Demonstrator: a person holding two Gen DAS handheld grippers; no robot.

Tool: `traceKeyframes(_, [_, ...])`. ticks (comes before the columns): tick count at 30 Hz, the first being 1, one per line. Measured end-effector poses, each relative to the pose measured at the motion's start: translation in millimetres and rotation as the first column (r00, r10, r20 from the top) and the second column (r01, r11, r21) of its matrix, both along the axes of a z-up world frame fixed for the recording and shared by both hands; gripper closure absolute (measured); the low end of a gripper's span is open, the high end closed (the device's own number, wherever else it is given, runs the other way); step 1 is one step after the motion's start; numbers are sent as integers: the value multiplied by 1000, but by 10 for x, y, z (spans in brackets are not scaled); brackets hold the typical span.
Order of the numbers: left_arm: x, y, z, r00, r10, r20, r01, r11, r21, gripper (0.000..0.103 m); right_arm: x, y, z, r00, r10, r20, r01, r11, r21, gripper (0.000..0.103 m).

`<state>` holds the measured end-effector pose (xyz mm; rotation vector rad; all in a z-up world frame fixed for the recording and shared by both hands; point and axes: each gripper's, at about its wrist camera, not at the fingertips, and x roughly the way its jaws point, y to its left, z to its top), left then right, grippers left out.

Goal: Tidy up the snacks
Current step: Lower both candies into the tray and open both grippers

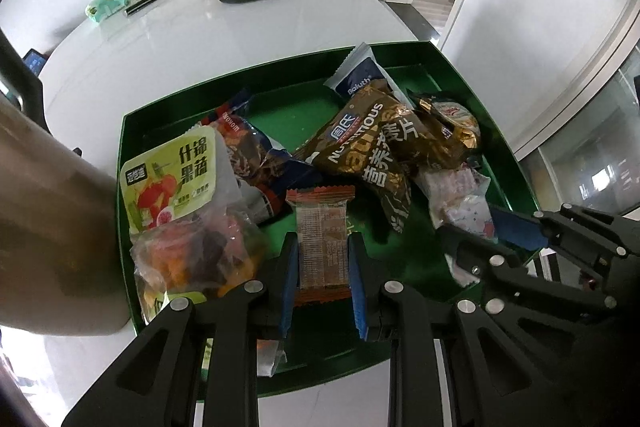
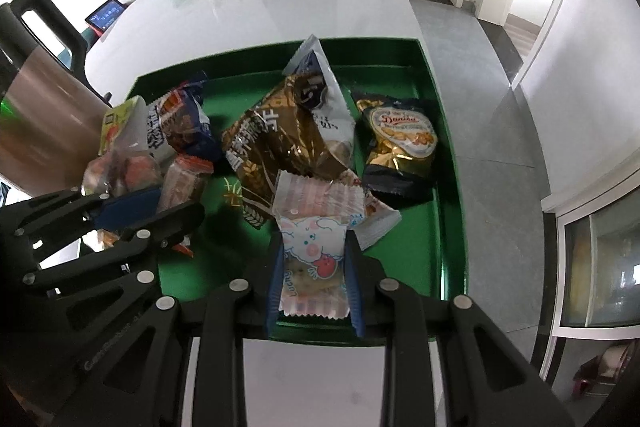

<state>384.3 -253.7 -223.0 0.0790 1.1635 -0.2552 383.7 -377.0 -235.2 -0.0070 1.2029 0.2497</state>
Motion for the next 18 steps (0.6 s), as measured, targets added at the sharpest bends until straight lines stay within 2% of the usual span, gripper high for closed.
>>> traceKeyframes(6, [-3,22,1,1000,20,11,-20,1000,-9,82,20,12,-7,1000,5,-4,-5,1000,-12,66])
traceKeyframes(9, [-10,72,10,999,42,13,-42,999,-8,70,11,-1,-9,1000,4,-5,-4,1000,-12,65])
traceKeyframes(12, [-14,117,28,998,55,3,-55,998,-41,62,14,-39,-8,1000,-8,-7,8,1000,-15,65])
traceKeyframes(16, [-71,107,94,999,46,18,-45,998,-47,43,21,-136,32,999,-41,-2,41,999,-20,65])
traceKeyframes(18, [-88,99,99,999,41,15,-40,998,-56,39,21,-179,67,999,-52,2,52,999,-11,65])
